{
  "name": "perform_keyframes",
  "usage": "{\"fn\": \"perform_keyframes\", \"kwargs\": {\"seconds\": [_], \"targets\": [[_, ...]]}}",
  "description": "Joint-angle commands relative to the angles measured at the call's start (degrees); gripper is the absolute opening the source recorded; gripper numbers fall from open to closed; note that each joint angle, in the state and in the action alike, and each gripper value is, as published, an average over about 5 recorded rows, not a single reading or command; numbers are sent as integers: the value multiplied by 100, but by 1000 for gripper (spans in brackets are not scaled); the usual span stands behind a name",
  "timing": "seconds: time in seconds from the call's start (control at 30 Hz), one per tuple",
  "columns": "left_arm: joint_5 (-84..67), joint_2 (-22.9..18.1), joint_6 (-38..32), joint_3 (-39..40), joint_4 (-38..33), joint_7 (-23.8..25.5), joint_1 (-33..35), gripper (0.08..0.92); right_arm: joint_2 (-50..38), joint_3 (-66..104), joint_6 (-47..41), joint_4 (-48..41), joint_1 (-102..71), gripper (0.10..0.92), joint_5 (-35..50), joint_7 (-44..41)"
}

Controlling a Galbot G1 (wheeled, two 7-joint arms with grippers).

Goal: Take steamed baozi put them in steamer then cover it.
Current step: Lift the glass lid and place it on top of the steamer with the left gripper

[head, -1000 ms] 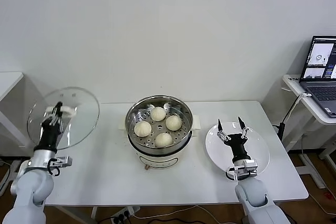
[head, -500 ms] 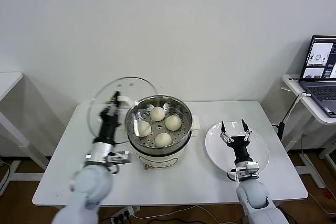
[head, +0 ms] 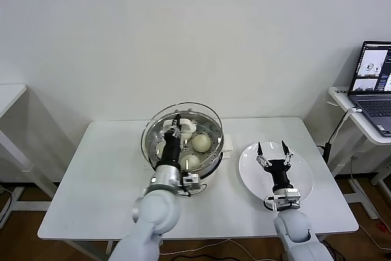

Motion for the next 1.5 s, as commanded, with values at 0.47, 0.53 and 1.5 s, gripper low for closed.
{"fn": "perform_keyframes", "kwargs": {"seconds": [0.47,0.53,1.5], "targets": [[1488,-552,16,241,1069,439,-385,189,34,23,27,-85,-3,823,-47,-21],[1479,-551,10,229,1079,436,-407,189,35,19,30,-93,-5,823,-54,-23],[1280,-573,46,7,1354,361,-486,189,100,-35,61,-128,22,823,-134,-35]]}}
